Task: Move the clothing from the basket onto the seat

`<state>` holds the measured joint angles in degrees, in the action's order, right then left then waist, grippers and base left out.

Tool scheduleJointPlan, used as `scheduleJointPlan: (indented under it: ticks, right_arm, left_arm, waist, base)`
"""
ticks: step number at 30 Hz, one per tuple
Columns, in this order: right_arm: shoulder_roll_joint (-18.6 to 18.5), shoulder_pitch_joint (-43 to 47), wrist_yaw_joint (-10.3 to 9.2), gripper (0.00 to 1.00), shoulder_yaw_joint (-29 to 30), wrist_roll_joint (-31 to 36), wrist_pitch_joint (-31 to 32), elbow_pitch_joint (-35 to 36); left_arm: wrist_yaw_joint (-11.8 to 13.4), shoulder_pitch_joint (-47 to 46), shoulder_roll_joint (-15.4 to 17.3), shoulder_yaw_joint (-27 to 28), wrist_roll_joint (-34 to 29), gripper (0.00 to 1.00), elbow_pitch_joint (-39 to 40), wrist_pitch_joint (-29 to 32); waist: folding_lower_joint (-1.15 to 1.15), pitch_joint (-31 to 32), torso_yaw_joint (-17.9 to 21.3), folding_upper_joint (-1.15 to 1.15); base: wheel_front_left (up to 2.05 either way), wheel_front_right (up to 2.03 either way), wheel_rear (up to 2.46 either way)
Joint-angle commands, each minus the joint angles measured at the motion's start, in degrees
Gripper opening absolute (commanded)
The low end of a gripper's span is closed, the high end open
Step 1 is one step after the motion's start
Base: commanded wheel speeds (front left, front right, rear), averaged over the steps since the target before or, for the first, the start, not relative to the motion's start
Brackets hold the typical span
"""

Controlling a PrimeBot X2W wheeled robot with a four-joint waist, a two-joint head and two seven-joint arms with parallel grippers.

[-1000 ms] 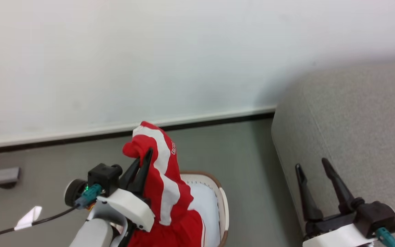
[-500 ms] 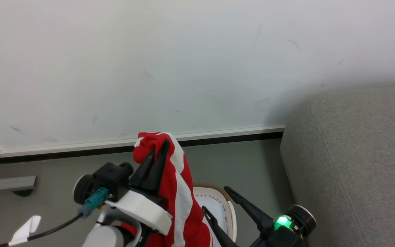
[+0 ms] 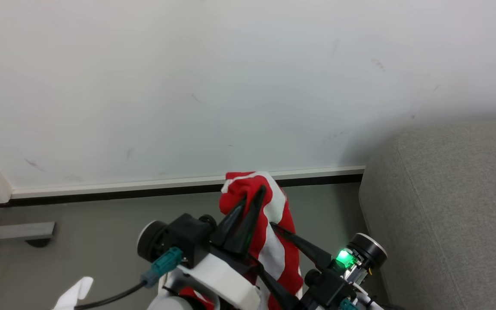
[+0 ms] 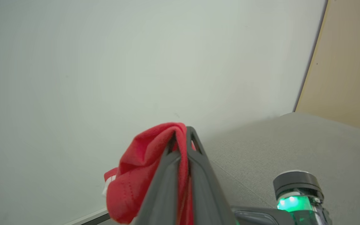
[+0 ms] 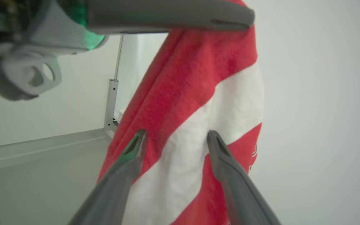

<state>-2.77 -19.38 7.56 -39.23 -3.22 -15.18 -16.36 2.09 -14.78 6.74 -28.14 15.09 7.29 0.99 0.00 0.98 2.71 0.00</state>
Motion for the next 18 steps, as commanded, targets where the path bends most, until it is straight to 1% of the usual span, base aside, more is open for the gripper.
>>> scheduleJointPlan:
  ticks: [1, 2, 3, 4, 5, 9, 14, 15, 16, 17, 18]
  right_arm:
    - [-0.2, -1.1, -0.14, 1.0, -0.1, 0.4, 0.0, -1.7]
    - [-0.2, -1.4, -0.14, 0.94, -0.3, 0.5, 0.0, -3.1]
    - [-0.2, -1.7, -0.14, 0.42, -0.6, 0.3, 0.0, -4.4]
    - [-0.1, -2.2, -0.14, 0.15, -0.7, -0.2, 0.0, -5.0]
    - [-0.2, -2.4, -0.14, 0.0, -0.6, -0.9, 0.0, -5.4]
    - [-0.2, -2.5, -0.14, 0.0, 0.0, -2.9, 0.0, -5.9]
    - [-0.2, -0.6, -0.14, 0.0, 2.7, -7.6, 0.0, -4.1]
    - [-0.2, -0.1, -0.14, 0.0, 3.5, -8.9, 0.0, -3.6]
    - [-0.2, 0.2, -0.14, 0.0, 4.1, -9.9, 0.0, -3.1]
    - [-0.2, 0.5, -0.14, 0.0, 4.9, -11.1, 0.0, -2.4]
    - [-0.2, 0.7, -0.14, 0.0, 5.6, -12.3, 0.0, -1.7]
  left_arm:
    - [0.1, 0.6, -0.2, -0.4, -0.4, 0.0, 0.5, 0.2]
    - [0.1, 0.6, -0.4, -0.9, -0.4, 0.0, 0.8, 0.3]
    - [0.1, 0.6, -0.6, -1.3, -0.3, 0.0, 1.0, 0.3]
    - [0.1, 0.6, -0.8, -1.4, -0.3, 0.0, 1.1, 0.5]
    - [0.2, 0.6, -0.8, -1.6, -0.4, 0.0, 1.2, 0.6]
    - [0.6, 0.9, -0.5, -1.9, -0.4, 0.0, 1.3, 0.8]
    - [1.4, 1.2, 0.1, -1.3, -0.6, 0.0, 0.3, 0.7]
    - [1.5, 1.3, 0.3, -1.1, -0.7, 0.07, 0.0, 0.6]
    - [1.7, 1.4, 0.5, -1.0, -0.7, 0.31, -0.4, 0.4]
    - [1.8, 1.5, 0.7, -0.9, -0.8, 0.62, -0.8, 0.3]
    - [1.9, 1.6, 1.1, -0.7, -1.0, 1.0, -1.2, 0.2]
  waist:
    - [0.0, 0.1, 0.0, 0.0]
    - [0.0, 0.2, 0.0, 0.0]
    - [0.0, 0.3, 0.0, 0.0]
    - [0.0, 0.4, -0.1, 0.0]
    - [0.0, 0.5, -0.1, 0.0]
    - [0.0, 0.5, -0.2, 0.0]
    - [0.0, 0.3, -0.1, 0.0]
    - [0.0, 0.3, -0.1, 0.0]
    - [0.0, 0.2, 0.0, 0.0]
    - [0.0, 0.1, 0.2, 0.0]
    - [0.0, 0.0, 0.4, 0.0]
  base:
    - [0.0, 0.0, 0.0]
    - [0.0, 0.0, 0.0]
    - [0.0, 0.0, 0.0]
    - [0.0, 0.0, 0.0]
    - [0.0, 0.0, 0.0]
    - [0.0, 0.0, 0.0]
    - [0.0, 0.0, 0.0]
    - [0.0, 0.0, 0.0]
    - [0.0, 0.0, 0.0]
    - [0.0, 0.0, 0.0]
    - [0.0, 0.0, 0.0]
